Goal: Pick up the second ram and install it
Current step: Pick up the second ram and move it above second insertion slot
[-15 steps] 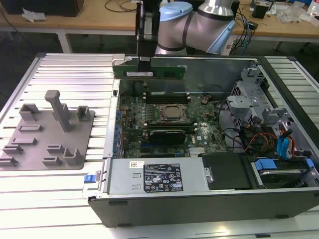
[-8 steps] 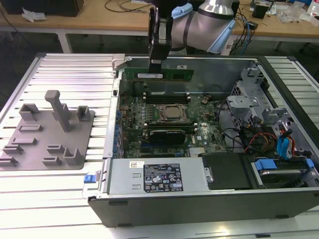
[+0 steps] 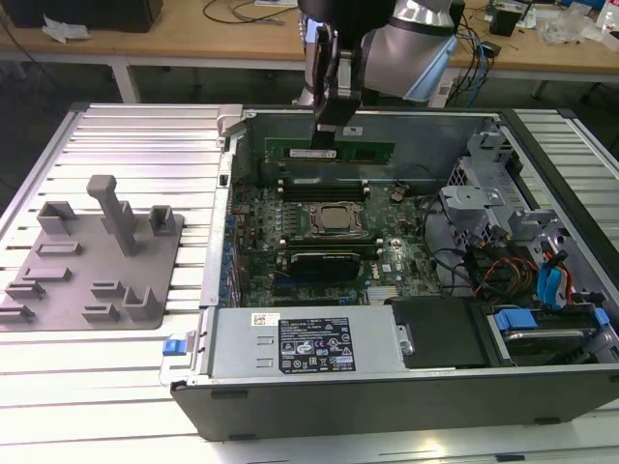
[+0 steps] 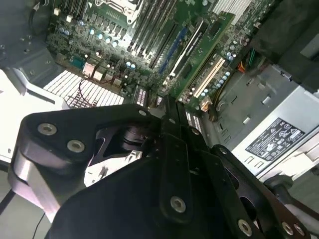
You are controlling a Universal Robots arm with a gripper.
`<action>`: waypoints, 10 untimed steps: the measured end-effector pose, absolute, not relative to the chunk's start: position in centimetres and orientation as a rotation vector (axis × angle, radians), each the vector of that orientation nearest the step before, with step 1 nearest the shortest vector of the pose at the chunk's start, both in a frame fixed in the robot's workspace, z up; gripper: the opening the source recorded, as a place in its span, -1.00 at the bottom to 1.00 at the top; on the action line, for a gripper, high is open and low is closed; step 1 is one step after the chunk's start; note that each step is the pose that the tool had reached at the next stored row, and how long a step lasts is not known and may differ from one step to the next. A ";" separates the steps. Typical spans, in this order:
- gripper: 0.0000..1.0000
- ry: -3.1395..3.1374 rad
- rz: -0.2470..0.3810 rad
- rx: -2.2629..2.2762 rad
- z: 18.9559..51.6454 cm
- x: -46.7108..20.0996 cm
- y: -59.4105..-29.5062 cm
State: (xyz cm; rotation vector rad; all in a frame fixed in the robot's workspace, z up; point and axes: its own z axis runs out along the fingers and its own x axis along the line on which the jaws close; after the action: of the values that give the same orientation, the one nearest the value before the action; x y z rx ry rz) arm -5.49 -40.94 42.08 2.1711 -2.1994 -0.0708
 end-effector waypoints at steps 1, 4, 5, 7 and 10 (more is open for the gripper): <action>-0.82 -2.199 -0.071 2.171 42.0 -5.4 -40.8; -0.82 -2.199 -0.072 2.171 41.6 -5.2 -40.5; -0.82 -2.199 -0.072 2.171 41.5 -5.2 -40.3; -0.82 -2.193 -0.071 2.177 41.1 -5.2 -40.0; -0.82 -2.183 -0.064 2.193 40.5 -5.2 -39.8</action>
State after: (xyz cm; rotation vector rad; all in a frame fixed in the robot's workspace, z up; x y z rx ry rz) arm -5.15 -39.81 40.53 2.1927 -2.1829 -0.0644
